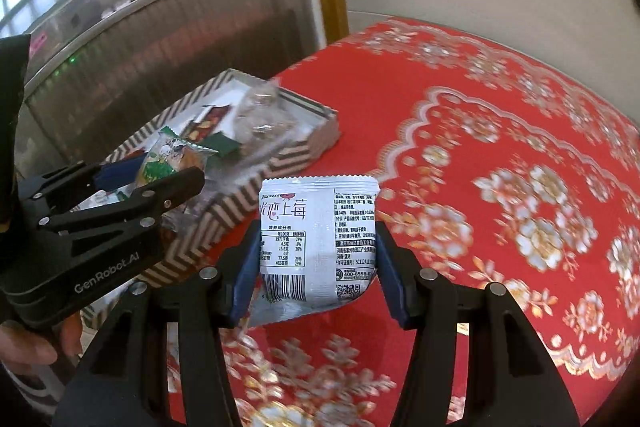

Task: Organize snacks
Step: 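Carry the white bag and green cake over the white box with both tools, then open both tools to drop the white bag and green cake in the box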

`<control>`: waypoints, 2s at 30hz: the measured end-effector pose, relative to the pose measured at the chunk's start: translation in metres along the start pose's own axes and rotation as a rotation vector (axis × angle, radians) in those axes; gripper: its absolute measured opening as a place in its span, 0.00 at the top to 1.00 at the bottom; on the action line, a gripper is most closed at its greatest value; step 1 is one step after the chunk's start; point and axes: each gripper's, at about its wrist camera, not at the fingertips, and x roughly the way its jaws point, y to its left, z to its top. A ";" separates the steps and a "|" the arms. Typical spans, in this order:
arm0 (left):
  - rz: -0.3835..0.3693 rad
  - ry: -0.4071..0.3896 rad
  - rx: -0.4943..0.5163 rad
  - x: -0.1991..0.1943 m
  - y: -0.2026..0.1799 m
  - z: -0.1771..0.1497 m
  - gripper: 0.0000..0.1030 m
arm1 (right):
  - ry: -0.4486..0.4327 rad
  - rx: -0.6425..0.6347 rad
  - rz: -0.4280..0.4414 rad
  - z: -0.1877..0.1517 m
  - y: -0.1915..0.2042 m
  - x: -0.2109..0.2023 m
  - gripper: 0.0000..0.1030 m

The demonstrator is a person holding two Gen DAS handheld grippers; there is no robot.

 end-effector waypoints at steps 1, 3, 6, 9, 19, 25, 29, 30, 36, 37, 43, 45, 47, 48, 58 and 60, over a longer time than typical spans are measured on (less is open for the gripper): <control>0.008 0.001 -0.010 0.000 0.008 -0.001 0.50 | 0.001 -0.008 0.006 0.002 0.005 0.002 0.49; 0.026 0.003 -0.030 0.000 0.021 -0.002 0.50 | 0.004 -0.026 0.022 0.007 0.015 0.007 0.49; 0.054 0.011 -0.067 0.001 0.045 -0.005 0.50 | 0.008 -0.064 0.043 0.016 0.035 0.015 0.49; 0.080 0.020 -0.100 0.004 0.065 -0.008 0.50 | 0.018 -0.103 0.063 0.024 0.056 0.028 0.49; 0.127 0.064 -0.159 0.020 0.098 -0.022 0.50 | 0.060 -0.139 0.140 0.041 0.093 0.073 0.49; 0.141 0.080 -0.189 0.025 0.104 -0.027 0.35 | 0.070 -0.101 0.158 0.041 0.092 0.085 0.47; 0.159 0.063 -0.204 0.023 0.106 -0.028 0.26 | 0.032 -0.082 0.172 0.039 0.089 0.079 0.46; 0.160 0.058 -0.209 0.022 0.106 -0.029 0.22 | 0.013 -0.080 0.179 0.039 0.089 0.075 0.46; 0.189 0.004 -0.214 0.011 0.107 -0.031 0.13 | -0.044 -0.075 0.163 0.043 0.088 0.061 0.40; 0.191 -0.005 -0.213 0.009 0.106 -0.031 0.12 | -0.057 -0.070 0.156 0.042 0.086 0.057 0.40; 0.177 -0.075 -0.220 -0.002 0.095 -0.036 0.07 | -0.156 -0.039 0.067 0.024 0.076 0.031 0.40; 0.182 -0.104 -0.211 -0.006 0.089 -0.039 0.05 | -0.187 -0.030 0.024 0.017 0.075 0.026 0.39; 0.180 -0.121 -0.209 -0.009 0.086 -0.040 0.04 | -0.210 -0.029 -0.016 0.011 0.074 0.023 0.33; 0.184 -0.132 -0.206 -0.011 0.085 -0.041 0.03 | -0.223 -0.028 -0.030 0.007 0.073 0.021 0.33; 0.196 -0.180 -0.177 -0.019 0.080 -0.047 0.00 | -0.246 0.012 -0.045 -0.008 0.063 0.014 0.33; 0.190 -0.176 -0.168 -0.020 0.079 -0.049 0.00 | -0.239 0.011 -0.039 -0.009 0.064 0.015 0.33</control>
